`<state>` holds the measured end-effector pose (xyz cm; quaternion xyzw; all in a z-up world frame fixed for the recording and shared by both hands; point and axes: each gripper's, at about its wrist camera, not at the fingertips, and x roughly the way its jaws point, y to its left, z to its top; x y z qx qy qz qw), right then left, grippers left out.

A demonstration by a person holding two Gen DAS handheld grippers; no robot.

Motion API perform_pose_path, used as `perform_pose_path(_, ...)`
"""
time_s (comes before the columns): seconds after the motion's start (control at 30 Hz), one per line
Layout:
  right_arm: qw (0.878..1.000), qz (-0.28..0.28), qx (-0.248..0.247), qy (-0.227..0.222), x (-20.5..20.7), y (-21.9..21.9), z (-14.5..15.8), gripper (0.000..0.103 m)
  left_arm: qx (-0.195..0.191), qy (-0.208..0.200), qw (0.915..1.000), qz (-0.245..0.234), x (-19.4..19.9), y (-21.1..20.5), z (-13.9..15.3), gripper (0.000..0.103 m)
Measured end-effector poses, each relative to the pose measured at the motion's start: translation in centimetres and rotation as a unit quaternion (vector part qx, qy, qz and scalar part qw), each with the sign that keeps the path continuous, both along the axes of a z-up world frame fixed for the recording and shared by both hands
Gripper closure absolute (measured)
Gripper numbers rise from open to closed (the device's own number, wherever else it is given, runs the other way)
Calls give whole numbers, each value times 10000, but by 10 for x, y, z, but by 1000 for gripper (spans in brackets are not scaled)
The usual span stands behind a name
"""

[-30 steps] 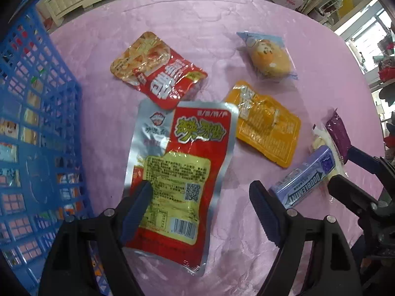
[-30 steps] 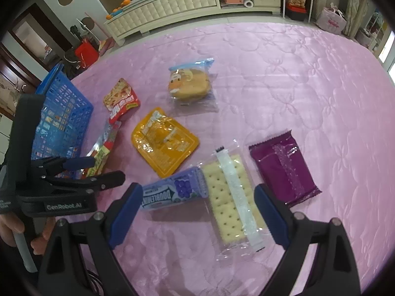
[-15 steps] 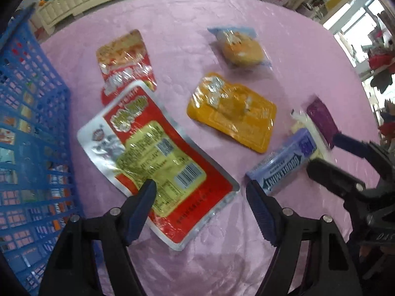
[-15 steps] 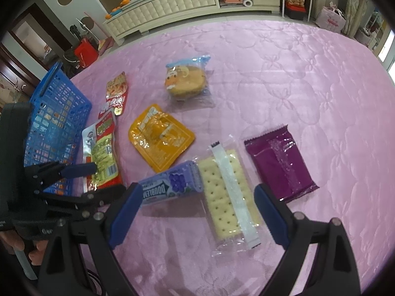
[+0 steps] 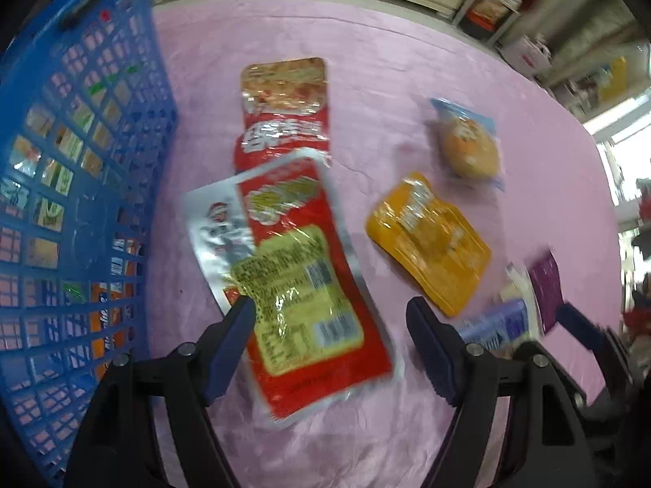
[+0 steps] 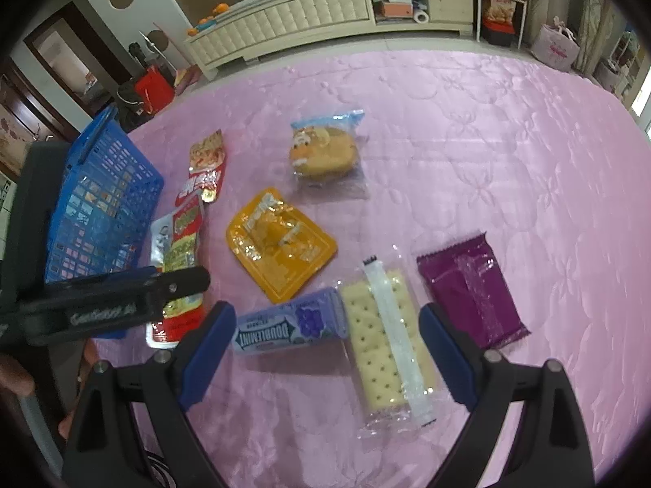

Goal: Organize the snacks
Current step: 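Move both tools over the remaining snacks beside the basket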

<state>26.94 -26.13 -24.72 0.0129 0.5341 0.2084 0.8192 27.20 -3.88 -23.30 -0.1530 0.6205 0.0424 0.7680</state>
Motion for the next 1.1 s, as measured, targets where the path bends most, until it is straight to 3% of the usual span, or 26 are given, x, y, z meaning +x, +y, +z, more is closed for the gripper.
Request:
perform_pose_path(0.03, 10000, 6, -3, -7, 1, 0, -1, 9, 2, 2, 10000, 91, 2, 1, -2, 24)
perform_pose_path(0.2, 10000, -32, 10, 33, 3, -6, -8, 9, 35, 35, 9995, 310, 8, -6, -11, 23)
perform_pose_path(0.33, 9999, -89, 56, 64, 2, -13, -11, 9, 166, 86, 9997, -148, 4, -28, -4, 23)
perform_pose_path(0.57, 9999, -110, 85, 58, 1, -15, -10, 9, -73, 28, 9982, -594, -10, -62, -3, 23)
perform_pose_path(0.77, 10000, -70, 65, -23, -1, -16, -3, 9, -459, -257, 9986, 35, -18, -48, 10, 23)
perform_pose_path(0.9, 9999, -48, 75, -50, 0, -15, 1, 9, -281, -308, 9984, 386, -27, -46, 20, 23)
perform_pose_path(1.1, 9998, 81, 91, -154, -3, -9, 4, 9, 18, -189, 9961, 867, -16, -21, 14, 22)
